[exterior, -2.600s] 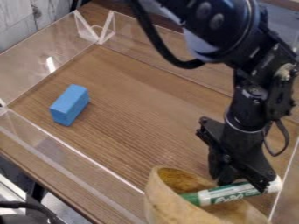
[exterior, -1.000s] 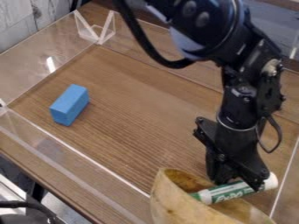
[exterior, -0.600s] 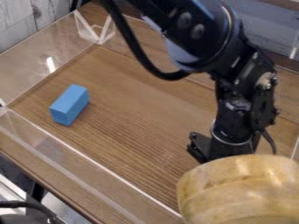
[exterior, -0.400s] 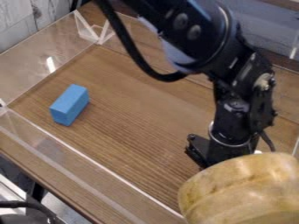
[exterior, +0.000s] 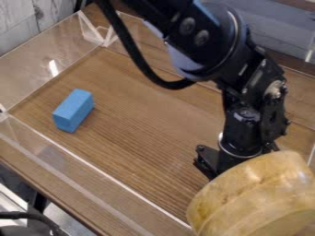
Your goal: Remove the green marker from inside the brown bowl and put it on the table
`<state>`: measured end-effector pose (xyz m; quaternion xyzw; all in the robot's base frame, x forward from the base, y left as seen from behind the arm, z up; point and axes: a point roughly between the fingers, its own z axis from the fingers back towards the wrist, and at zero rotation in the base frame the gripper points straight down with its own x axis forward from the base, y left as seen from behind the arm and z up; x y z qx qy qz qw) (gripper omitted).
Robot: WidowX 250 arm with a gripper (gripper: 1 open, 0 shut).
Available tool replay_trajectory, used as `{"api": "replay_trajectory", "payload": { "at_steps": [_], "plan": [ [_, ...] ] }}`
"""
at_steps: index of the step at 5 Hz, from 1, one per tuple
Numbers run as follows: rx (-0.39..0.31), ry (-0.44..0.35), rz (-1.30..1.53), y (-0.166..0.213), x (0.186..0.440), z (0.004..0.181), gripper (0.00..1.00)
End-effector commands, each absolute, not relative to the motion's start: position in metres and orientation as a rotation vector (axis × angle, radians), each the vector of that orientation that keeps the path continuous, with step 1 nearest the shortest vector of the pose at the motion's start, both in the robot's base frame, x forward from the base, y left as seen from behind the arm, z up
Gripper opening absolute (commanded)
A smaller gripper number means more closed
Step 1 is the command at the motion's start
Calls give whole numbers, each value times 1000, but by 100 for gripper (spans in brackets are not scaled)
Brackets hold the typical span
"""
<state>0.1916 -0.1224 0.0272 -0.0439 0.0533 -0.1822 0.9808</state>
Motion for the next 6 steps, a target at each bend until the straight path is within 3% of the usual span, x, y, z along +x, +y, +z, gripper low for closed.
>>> {"api": "replay_trajectory", "payload": {
  "at_steps": [1,2,6],
  "plan": [
    [-114,67,-384,-130,193,34,100],
    [-125,71,-386,-132,190,31,0],
    [-141,75,-401,-132,183,31,0]
  ]
}}
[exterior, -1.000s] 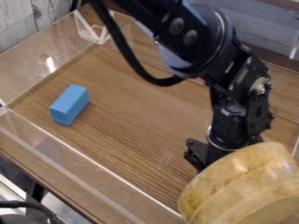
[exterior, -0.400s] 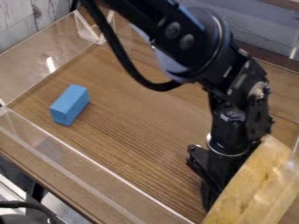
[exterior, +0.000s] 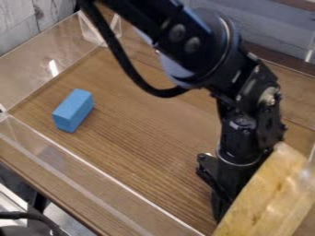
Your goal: Remove the green marker from inside the brown bowl and put it on the table
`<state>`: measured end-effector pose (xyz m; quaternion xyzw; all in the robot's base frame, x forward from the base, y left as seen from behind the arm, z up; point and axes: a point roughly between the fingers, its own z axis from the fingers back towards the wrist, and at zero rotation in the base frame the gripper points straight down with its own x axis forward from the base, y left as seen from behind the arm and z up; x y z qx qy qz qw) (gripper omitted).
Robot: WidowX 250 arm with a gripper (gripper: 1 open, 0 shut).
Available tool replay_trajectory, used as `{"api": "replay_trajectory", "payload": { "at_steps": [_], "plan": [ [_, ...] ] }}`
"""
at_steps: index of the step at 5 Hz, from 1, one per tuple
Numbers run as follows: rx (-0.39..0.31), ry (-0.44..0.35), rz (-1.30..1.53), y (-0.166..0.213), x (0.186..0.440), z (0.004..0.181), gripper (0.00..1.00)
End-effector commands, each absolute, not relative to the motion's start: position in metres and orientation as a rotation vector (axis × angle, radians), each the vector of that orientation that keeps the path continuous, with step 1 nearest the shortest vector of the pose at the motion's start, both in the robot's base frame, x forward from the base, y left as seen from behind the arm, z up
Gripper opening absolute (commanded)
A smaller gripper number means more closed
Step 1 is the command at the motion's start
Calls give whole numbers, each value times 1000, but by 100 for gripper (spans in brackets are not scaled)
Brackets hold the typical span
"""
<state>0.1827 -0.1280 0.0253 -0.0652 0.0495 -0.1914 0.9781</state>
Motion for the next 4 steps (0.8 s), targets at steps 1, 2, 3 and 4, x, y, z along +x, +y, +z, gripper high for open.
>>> {"api": "replay_trajectory", "payload": {
  "at_steps": [1,2,3,4],
  "plan": [
    [-144,75,-404,-132,182,31,0],
    [-147,77,-406,-133,180,31,0],
    [-150,78,-409,-133,178,31,0],
    [-151,80,-412,-132,177,31,0]
  ]
}}
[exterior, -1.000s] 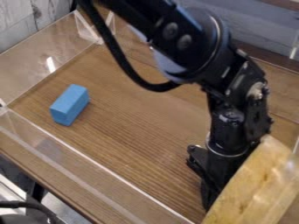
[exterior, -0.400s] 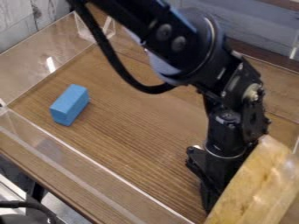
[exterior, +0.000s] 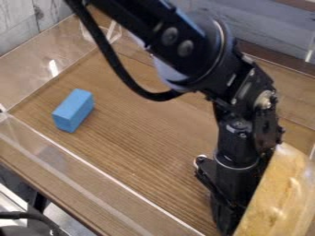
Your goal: Remove the green marker from inside the brown bowl and put it on the table
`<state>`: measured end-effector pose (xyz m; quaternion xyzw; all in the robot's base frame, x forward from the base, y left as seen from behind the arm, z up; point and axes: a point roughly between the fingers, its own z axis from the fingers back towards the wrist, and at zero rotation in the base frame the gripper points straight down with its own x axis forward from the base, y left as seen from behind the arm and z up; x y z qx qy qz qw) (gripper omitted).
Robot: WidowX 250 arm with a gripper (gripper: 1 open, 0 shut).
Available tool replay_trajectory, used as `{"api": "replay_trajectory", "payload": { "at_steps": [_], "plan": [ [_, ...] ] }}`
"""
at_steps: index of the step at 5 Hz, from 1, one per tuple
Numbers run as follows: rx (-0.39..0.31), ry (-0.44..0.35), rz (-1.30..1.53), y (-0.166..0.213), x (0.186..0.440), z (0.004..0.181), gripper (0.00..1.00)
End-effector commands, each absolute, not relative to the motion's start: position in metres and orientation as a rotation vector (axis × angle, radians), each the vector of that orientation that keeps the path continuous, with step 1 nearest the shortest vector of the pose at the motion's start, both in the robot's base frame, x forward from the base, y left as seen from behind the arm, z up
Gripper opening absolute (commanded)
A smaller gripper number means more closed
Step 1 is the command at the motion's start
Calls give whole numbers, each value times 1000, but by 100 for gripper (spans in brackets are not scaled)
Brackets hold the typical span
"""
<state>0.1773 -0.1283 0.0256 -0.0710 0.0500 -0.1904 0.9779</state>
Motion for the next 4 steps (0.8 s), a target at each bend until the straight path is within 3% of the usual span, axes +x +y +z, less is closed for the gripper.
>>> {"api": "replay_trajectory", "payload": {
  "at_steps": [1,4],
  "plan": [
    [-148,85,-418,-131,176,33,0],
    [-129,94,-455,-126,184,42,0]
  ]
}}
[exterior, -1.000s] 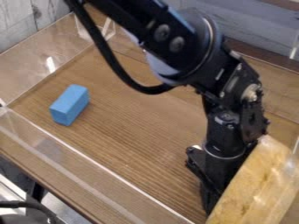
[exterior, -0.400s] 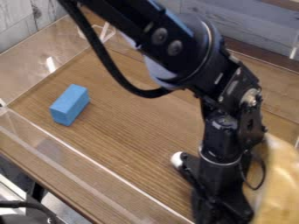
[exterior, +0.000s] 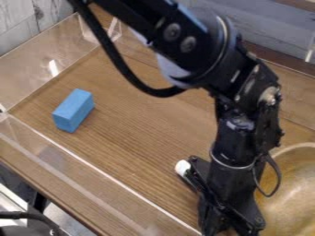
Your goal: Remove the green marker from inside the brown bowl and put it on the table
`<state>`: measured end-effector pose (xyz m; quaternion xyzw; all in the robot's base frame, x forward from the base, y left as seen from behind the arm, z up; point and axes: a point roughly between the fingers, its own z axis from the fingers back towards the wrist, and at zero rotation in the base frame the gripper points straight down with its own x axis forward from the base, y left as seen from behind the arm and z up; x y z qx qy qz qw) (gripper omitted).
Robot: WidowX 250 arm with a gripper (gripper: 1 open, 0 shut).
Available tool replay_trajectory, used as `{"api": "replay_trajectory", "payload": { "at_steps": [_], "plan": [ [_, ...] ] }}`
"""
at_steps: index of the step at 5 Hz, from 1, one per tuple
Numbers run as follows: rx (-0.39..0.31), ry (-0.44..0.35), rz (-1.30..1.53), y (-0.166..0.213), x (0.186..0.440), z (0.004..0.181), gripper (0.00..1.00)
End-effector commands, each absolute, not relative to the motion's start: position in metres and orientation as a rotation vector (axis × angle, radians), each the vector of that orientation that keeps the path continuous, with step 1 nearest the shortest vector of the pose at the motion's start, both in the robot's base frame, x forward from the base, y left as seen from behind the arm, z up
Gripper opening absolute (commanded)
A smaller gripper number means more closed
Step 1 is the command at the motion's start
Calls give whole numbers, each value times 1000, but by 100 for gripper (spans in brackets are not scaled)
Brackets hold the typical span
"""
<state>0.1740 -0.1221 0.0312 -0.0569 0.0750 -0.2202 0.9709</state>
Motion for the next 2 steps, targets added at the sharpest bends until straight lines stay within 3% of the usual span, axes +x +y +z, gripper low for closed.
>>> {"api": "replay_trajectory", "payload": {
  "at_steps": [1,2],
  "plan": [
    [-126,95,-466,-126,184,46,0],
    [-122,97,-475,-125,185,50,0]
  ]
}}
